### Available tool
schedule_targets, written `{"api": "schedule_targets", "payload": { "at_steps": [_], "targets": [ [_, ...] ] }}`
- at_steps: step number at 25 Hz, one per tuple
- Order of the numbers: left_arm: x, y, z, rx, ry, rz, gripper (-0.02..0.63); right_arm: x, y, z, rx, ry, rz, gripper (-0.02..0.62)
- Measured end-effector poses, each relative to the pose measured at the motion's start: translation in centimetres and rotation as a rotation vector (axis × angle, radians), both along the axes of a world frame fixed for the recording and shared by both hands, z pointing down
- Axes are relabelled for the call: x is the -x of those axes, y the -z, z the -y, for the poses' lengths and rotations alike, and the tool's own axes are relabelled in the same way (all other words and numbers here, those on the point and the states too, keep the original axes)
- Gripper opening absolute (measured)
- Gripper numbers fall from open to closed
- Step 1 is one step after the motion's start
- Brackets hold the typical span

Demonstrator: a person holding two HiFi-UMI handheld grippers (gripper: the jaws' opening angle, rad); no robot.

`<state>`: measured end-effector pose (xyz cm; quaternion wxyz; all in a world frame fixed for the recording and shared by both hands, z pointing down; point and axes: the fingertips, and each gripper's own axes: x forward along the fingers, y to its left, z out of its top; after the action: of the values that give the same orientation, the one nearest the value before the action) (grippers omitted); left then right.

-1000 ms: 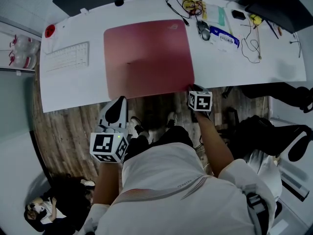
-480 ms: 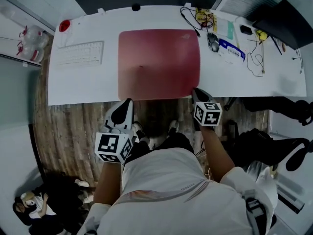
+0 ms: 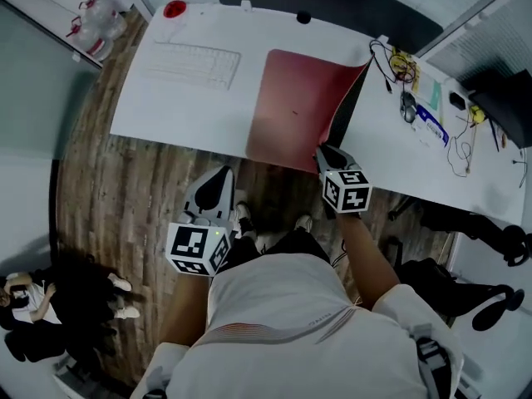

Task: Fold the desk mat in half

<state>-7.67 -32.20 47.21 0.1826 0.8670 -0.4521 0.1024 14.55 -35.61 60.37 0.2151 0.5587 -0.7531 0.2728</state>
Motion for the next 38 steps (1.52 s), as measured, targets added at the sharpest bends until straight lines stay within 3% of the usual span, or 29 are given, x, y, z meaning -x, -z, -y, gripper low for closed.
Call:
{"api": "schedule_targets", "payload": {
  "at_steps": [7, 15, 23, 25, 27, 34, 38],
  "targets": [
    [6.8, -1.2, -1.3, 0.033, 0.111, -0.007, 0.012, 7.7, -3.1, 1.8, 0.066, 0.108, -0.021, 0.081],
    [9.6, -1.4, -1.6, 0.029, 0.136, -0.009, 0.012, 15.0, -7.6, 2.8, 0.193, 0.216, -0.026, 0.084],
    [10.3, -1.6, -1.1, 0.021, 0.136, -0.011, 0.012, 16.4, -8.3, 2.8, 0.227, 0.227, 0.014, 0.105],
    [10.0, -1.4, -0.8, 0.013, 0.13, -0.022, 0.012, 16.5, -6.3, 2.5, 0.184, 0.246, 0.069, 0.169],
    [9.2, -0.9, -0.1, -0.003, 0.115, -0.039, 0.012, 15.9, -2.9, 2.1, 0.102, 0.26, 0.117, 0.169],
    [3.5, 3.2, 2.5, -0.12, 0.012, -0.079, 0.012, 7.1, 11.4, 1.0, -0.265, 0.153, 0.11, 0.054],
    [-0.3, 6.1, 3.3, -0.182, -0.046, -0.097, 0.012, 2.0, 17.9, -0.6, -0.415, 0.07, 0.074, 0.052]
  ]
}}
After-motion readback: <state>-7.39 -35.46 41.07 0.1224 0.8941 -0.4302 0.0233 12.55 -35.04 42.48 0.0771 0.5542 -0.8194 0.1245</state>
